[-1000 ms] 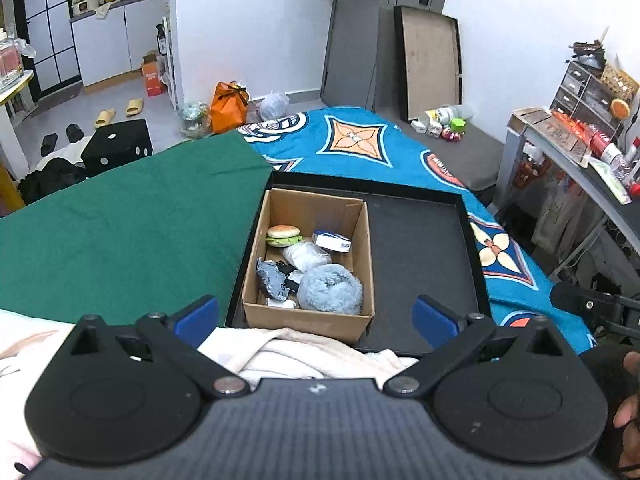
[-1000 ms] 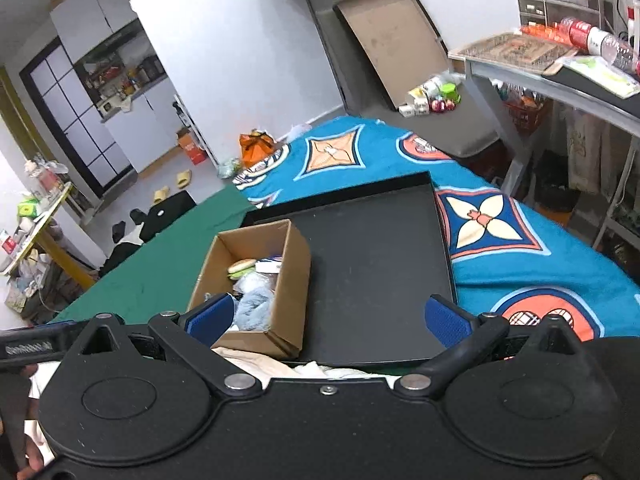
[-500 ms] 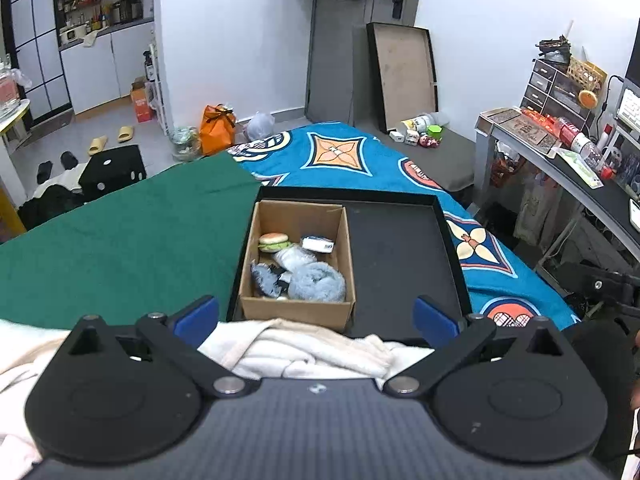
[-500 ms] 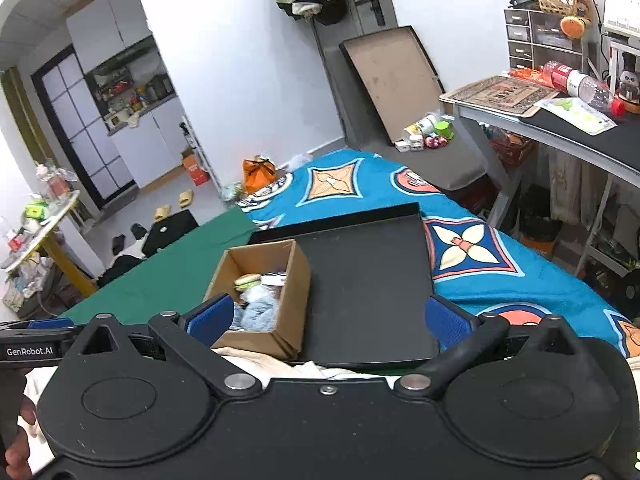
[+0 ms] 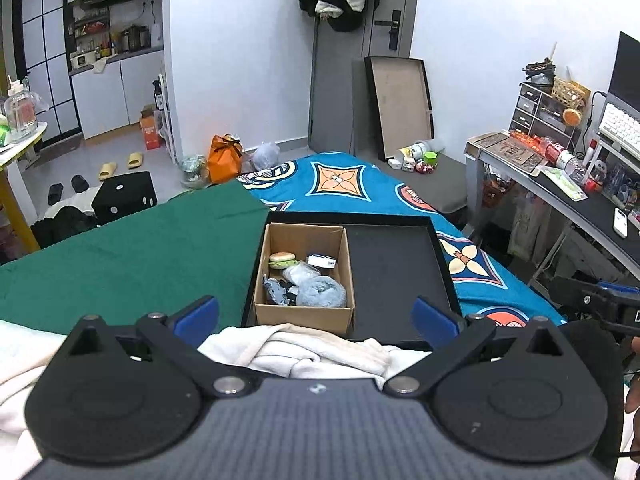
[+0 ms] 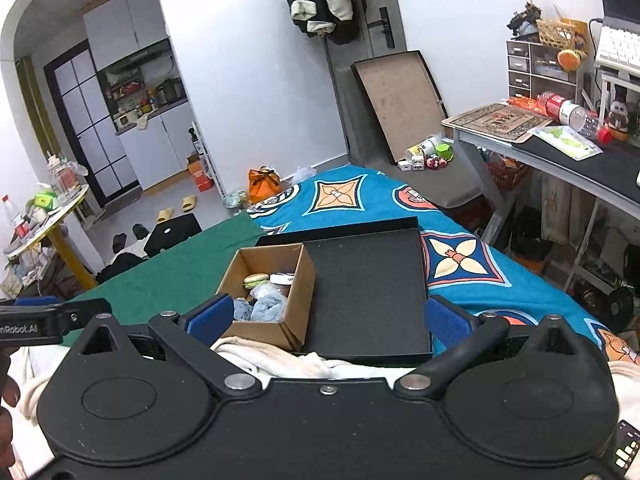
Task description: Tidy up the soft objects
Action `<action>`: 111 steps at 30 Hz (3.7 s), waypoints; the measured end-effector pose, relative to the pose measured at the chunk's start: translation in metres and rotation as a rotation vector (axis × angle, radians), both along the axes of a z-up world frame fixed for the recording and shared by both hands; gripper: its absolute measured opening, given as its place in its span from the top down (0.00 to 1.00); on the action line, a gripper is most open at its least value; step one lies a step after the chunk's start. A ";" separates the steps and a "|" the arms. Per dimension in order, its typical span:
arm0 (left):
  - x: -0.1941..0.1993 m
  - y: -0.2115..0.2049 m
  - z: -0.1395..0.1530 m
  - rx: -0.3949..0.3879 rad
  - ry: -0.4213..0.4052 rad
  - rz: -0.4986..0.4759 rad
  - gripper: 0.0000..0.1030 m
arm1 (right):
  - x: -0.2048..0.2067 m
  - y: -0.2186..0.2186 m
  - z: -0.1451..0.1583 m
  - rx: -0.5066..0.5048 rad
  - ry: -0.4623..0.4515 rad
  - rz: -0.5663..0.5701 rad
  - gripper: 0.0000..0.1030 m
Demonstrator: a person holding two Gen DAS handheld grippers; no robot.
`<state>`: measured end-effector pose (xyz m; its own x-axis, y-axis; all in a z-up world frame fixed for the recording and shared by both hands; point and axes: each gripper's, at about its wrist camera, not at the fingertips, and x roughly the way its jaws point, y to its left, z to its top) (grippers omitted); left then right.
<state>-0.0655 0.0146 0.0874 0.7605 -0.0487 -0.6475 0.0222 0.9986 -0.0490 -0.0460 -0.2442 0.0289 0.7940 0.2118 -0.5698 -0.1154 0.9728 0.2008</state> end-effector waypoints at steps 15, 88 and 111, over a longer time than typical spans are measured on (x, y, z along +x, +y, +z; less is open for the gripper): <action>-0.033 -0.006 0.002 0.011 -0.062 -0.001 0.00 | -0.030 -0.005 0.001 -0.024 -0.021 -0.003 0.00; -0.027 -0.005 -0.007 0.005 -0.020 -0.010 0.00 | -0.031 0.005 -0.003 -0.072 0.021 -0.022 0.00; -0.016 -0.006 -0.014 0.010 -0.006 -0.017 0.00 | -0.019 0.008 -0.014 -0.075 0.054 -0.016 0.00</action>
